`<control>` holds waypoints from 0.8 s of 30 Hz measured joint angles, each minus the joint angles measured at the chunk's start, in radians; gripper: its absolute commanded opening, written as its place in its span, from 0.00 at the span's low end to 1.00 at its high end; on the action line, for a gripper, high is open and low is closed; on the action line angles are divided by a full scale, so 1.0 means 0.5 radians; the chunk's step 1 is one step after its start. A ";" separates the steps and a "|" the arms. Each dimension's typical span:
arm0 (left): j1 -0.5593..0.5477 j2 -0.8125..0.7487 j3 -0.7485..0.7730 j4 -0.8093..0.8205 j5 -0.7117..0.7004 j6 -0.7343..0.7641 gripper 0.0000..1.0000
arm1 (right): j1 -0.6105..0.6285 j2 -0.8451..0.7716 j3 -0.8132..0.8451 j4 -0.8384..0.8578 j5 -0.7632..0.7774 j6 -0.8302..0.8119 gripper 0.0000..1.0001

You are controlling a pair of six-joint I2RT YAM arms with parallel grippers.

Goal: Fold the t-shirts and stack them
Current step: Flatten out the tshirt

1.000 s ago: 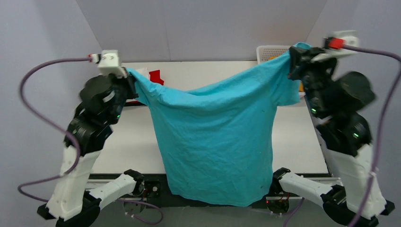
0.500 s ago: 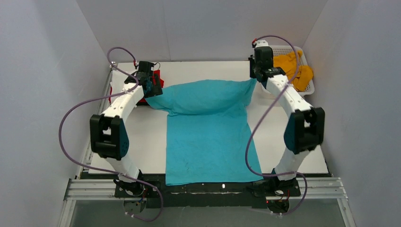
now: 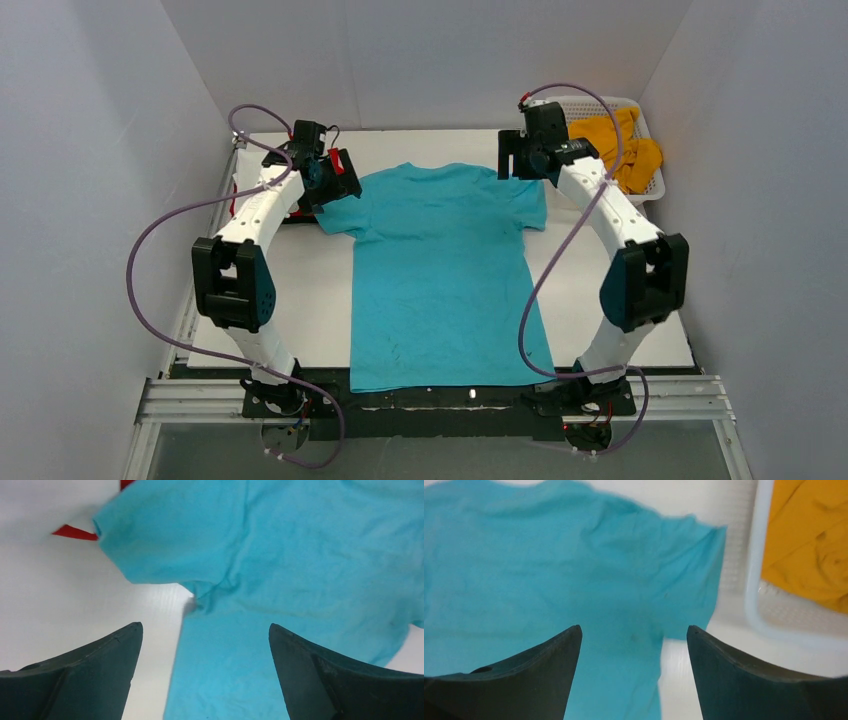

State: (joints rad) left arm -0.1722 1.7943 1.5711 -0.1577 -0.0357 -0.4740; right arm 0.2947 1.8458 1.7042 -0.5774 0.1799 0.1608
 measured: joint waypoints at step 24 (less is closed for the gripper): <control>-0.160 0.329 -0.434 0.436 0.619 -0.333 0.98 | 0.311 -0.594 -1.676 0.321 -0.482 0.968 0.83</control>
State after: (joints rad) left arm -0.2523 1.9587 1.3540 0.0605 0.2737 -0.6403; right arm 0.4500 1.5486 0.8661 -0.4168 -0.0612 0.6449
